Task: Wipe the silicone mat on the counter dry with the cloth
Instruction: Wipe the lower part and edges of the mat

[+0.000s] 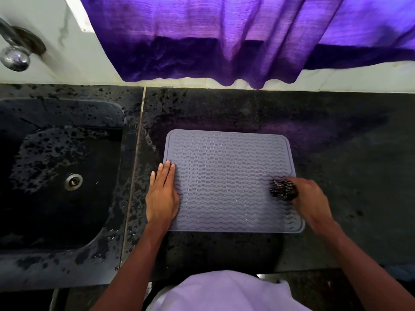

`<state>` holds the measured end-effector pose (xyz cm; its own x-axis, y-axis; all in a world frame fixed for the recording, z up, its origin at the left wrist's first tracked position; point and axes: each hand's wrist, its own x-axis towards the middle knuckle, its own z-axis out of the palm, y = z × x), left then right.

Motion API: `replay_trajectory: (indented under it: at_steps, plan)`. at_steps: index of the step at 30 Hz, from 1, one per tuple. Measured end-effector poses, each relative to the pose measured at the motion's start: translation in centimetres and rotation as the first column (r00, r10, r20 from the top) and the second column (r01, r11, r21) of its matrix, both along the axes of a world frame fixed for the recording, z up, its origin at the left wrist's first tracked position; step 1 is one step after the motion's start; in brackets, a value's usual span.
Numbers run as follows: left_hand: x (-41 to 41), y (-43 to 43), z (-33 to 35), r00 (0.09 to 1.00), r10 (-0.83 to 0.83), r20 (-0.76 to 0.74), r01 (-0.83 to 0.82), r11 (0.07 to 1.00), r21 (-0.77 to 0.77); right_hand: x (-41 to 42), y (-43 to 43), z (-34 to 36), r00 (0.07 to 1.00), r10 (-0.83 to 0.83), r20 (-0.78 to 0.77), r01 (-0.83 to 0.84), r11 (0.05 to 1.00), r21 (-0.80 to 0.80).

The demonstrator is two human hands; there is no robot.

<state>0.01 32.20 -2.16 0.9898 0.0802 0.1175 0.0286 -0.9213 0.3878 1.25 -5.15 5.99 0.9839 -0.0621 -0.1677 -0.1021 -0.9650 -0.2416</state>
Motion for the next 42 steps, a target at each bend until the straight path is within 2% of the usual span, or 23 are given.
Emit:
replay_trajectory:
  at_steps: [3, 9, 11, 13, 19, 25, 27, 29, 32, 35, 38, 42]
  plan:
    - [0.1, 0.1, -0.2, 1.0, 0.0, -0.008, -0.001, 1.0, -0.03, 0.2, 0.5, -0.3, 0.999, 0.005, 0.036, -0.005, 1.0, 0.013]
    - [0.1, 0.4, 0.0, 1.0, 0.0, 0.003, 0.0, 0.997, -0.075, -1.7, 13.3, -0.5, 0.948, 0.283, 0.149, -0.305, 0.939, 0.161]
    - [0.1, 0.4, 0.0, 1.0, -0.01, 0.009, 0.01, 0.998, -0.061, -2.7, 17.6, -0.2, 0.898, 0.414, 0.147, -0.436, 0.883, 0.174]
    - [0.1, 0.4, 0.0, 1.0, -0.01, 0.015, 0.01, 0.998, -0.06, -3.5, 19.4, -0.6, 0.866, 0.484, 0.126, -0.499, 0.853, 0.152]
    - [-0.1, 0.4, -0.4, 0.998, -0.027, 0.064, 0.028, 1.0, -0.014, -3.6, 12.0, -2.1, 0.919, 0.391, 0.056, -0.394, 0.915, 0.082]
    - [0.0, 0.2, -0.8, 0.995, -0.017, 0.097, 0.013, 0.999, 0.036, -3.3, -0.2, 0.4, 0.986, 0.133, -0.098, -0.132, 0.991, 0.014]
    - [0.1, -0.4, -0.5, 0.995, 0.041, 0.091, -0.044, 0.999, 0.029, -1.9, -2.9, 1.4, 0.989, 0.048, -0.136, -0.042, 0.998, 0.045]
    - [0.6, -1.6, 0.0, 0.991, 0.099, 0.09, -0.099, 0.995, -0.002, 0.8, -4.4, 2.4, 0.997, 0.0, -0.072, 0.007, 0.995, 0.099]
    - [1.1, -4.1, 0.3, 0.992, 0.048, 0.115, -0.045, 0.998, -0.032, 6.5, -4.6, 3.1, 0.999, 0.003, 0.054, -0.01, 0.99, 0.144]
    - [1.1, -5.8, -0.2, 0.997, -0.01, 0.075, 0.01, 1.0, 0.002, 12.3, -3.7, 2.6, 0.993, 0.036, 0.116, -0.047, 0.995, 0.092]
    - [0.9, -6.0, -0.6, 0.999, -0.004, 0.051, 0.002, 0.999, 0.049, 15.4, -2.6, 2.0, 0.995, 0.079, 0.069, -0.081, 0.996, 0.027]
    - [0.8, -6.1, -0.5, 0.998, 0.011, 0.064, -0.015, 0.998, 0.055, 15.2, -2.8, 0.7, 0.992, 0.123, 0.019, -0.122, 0.991, -0.05]
